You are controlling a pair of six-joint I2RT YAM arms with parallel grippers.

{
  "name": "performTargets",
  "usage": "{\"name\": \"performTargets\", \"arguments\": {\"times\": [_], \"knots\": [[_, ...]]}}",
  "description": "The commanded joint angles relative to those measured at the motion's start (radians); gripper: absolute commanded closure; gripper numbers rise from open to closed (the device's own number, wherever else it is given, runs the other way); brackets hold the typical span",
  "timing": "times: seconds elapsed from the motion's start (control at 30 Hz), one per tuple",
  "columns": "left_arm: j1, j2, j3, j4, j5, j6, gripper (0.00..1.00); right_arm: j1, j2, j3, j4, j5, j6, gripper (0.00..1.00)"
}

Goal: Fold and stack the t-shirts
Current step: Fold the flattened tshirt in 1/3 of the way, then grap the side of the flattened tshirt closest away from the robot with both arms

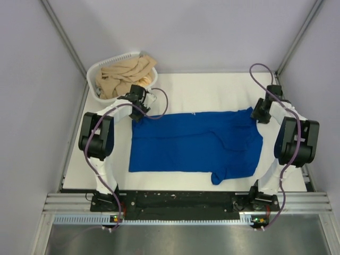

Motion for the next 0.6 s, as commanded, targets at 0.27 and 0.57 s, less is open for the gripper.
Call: {"name": "performTargets", "arguments": {"times": [0.27, 0.57], "knots": [[-0.002, -0.298, -0.088, -0.178, 0.325, 0.099, 0.41, 0.239, -0.403, 0.023, -0.074, -0.175, -0.393, 0.47], [-0.008, -0.533, -0.25, -0.505, 0.537, 0.395, 0.41, 0.635, -0.649, -0.209, -0.396, -0.243, -0.996, 0.34]]}}
